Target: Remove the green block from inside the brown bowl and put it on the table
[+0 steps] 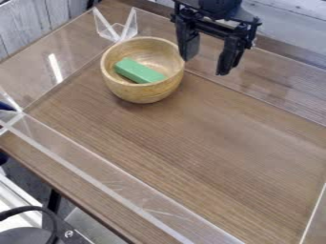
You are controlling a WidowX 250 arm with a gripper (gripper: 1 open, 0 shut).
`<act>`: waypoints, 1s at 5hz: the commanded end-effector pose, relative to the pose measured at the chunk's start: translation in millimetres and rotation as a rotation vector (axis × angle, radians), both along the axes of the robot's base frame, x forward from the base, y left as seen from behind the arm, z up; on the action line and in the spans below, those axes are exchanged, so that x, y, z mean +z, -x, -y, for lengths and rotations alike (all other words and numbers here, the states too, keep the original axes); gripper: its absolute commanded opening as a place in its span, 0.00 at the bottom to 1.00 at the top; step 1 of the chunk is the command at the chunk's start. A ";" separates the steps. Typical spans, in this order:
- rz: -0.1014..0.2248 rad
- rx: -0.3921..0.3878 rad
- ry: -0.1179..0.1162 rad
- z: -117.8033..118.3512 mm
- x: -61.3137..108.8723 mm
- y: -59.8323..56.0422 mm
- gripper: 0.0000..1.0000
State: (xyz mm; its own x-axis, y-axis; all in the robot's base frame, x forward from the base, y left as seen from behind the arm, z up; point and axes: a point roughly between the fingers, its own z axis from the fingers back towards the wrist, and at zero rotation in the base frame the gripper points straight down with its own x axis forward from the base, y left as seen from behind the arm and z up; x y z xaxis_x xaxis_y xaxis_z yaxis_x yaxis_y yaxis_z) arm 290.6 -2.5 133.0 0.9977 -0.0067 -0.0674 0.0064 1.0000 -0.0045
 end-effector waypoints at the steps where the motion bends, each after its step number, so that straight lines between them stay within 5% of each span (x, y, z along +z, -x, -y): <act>1: -0.003 0.091 -0.007 -20.6 -6.3 -1.1 1.00; 2: 0.003 0.227 -0.014 -47.2 -13.1 -0.1 1.00; 3: 0.015 0.410 -0.002 -88.5 -15.2 12.6 1.00; 4: 0.023 0.514 0.014 -126.6 -17.1 28.6 1.00; 5: 0.073 0.599 -0.002 -129.1 -18.5 22.6 1.00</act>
State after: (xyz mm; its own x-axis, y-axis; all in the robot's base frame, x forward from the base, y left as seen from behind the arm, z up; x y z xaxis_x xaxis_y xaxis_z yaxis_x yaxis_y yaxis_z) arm 264.2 123.6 95.3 0.8296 0.5544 -0.0670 -0.5564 0.8308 -0.0154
